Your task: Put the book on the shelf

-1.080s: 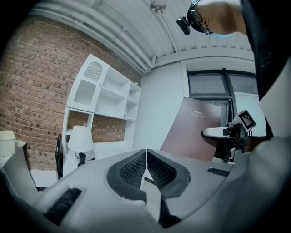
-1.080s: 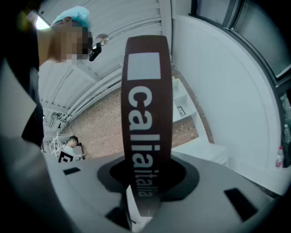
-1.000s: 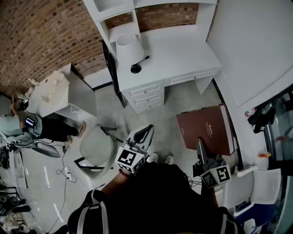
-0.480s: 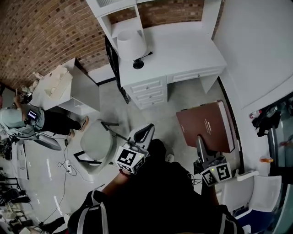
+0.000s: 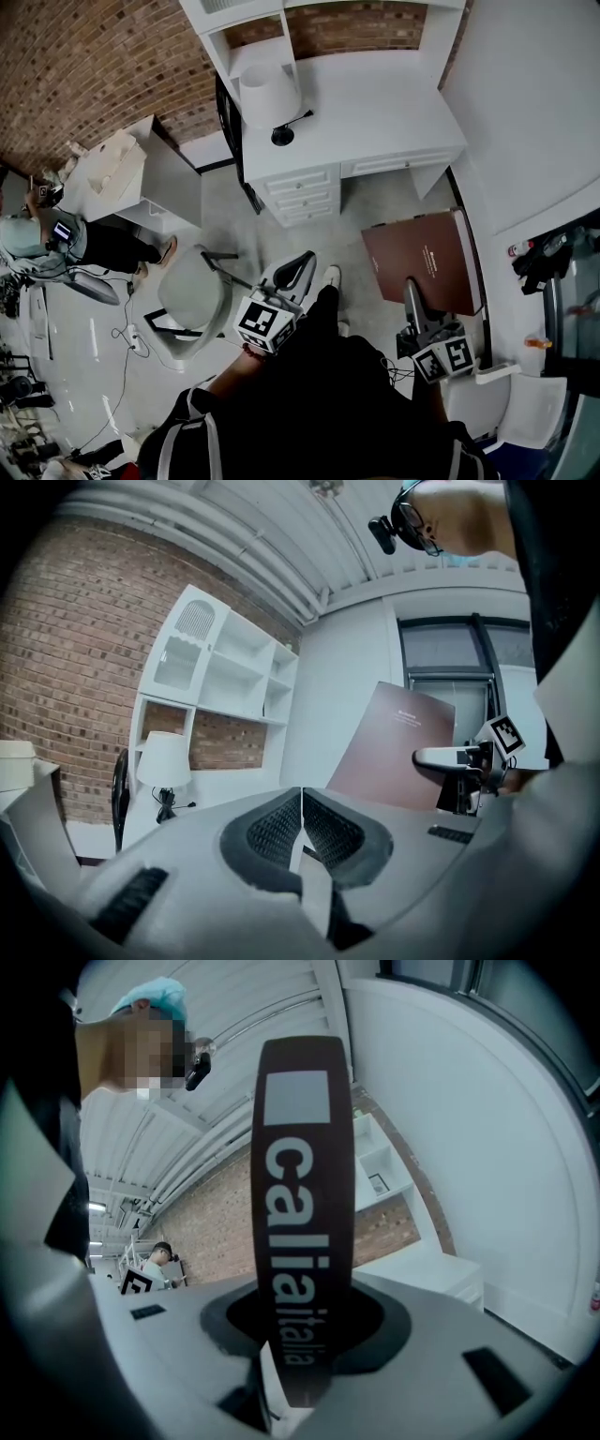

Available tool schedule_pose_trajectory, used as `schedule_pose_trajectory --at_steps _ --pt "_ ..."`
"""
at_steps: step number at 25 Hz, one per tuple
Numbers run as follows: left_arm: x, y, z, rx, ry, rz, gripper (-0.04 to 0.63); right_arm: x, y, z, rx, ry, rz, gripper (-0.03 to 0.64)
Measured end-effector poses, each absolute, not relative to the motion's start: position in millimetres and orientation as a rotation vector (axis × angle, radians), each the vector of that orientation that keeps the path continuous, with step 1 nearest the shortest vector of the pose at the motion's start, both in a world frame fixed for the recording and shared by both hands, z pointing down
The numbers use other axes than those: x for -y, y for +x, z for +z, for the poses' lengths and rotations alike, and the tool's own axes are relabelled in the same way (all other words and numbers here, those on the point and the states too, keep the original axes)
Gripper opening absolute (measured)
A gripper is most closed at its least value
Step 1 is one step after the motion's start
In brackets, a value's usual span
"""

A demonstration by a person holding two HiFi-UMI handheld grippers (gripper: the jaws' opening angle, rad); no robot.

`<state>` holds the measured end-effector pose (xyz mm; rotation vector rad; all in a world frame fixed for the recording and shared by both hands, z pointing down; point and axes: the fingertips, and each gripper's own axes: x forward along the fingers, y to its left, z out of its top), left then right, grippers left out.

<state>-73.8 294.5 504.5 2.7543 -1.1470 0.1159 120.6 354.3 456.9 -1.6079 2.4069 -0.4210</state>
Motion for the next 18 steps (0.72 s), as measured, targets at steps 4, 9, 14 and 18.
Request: schedule_pose_trajectory --at_steps 4,9,14,18 --pt "-276 -67 505 1.152 2.724 0.116 0.02 -338 125 463 -2.399 -1.618 -0.447 0.15" --pt "-246 -61 501 1.152 2.739 0.089 0.02 -306 127 459 -2.412 -1.614 -0.451 0.151" --pt "-199 -64 500 1.185 2.707 0.061 0.02 -257 126 448 -2.41 -1.575 -0.467 0.151" --pt "-154 -65 493 1.193 2.721 0.057 0.02 -216 129 443 -2.441 -1.603 -0.436 0.152"
